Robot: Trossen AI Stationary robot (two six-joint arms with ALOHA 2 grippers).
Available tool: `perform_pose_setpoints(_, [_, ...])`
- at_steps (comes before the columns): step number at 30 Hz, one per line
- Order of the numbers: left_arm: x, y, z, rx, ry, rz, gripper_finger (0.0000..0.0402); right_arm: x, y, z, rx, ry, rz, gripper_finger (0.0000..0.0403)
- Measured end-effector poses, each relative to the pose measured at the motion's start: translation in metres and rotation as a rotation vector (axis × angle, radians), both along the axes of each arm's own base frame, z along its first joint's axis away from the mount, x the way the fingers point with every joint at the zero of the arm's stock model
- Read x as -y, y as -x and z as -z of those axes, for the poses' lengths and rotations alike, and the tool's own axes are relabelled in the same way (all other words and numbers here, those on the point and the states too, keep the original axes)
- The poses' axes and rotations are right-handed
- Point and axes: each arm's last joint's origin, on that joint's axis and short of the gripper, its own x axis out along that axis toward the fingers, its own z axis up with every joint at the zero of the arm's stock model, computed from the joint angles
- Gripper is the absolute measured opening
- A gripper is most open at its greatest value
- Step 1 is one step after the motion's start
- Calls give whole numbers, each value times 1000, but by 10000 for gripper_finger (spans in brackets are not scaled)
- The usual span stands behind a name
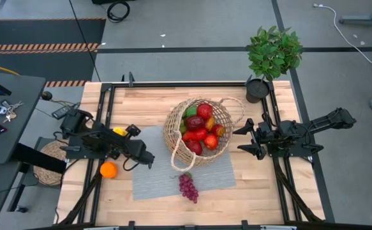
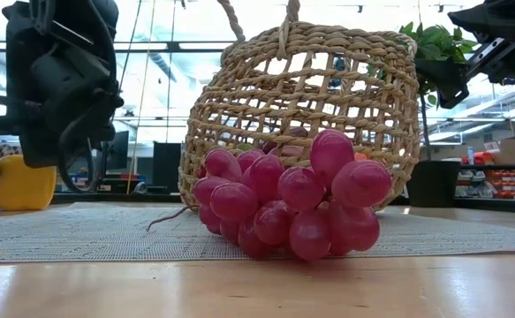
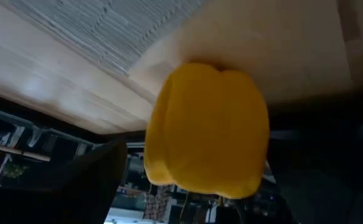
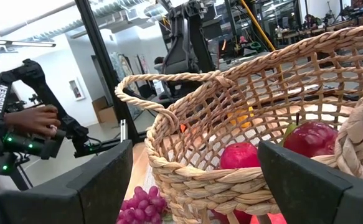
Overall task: Build produce basket
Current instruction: Put the yellow bell pepper into the brown basket
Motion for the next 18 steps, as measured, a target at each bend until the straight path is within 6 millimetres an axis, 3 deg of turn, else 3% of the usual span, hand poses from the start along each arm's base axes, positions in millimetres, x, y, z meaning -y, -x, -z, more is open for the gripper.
perform_pose_setpoints(18, [-32, 10, 19, -26, 34, -221, 381, 0, 0, 0, 0, 0, 0, 348])
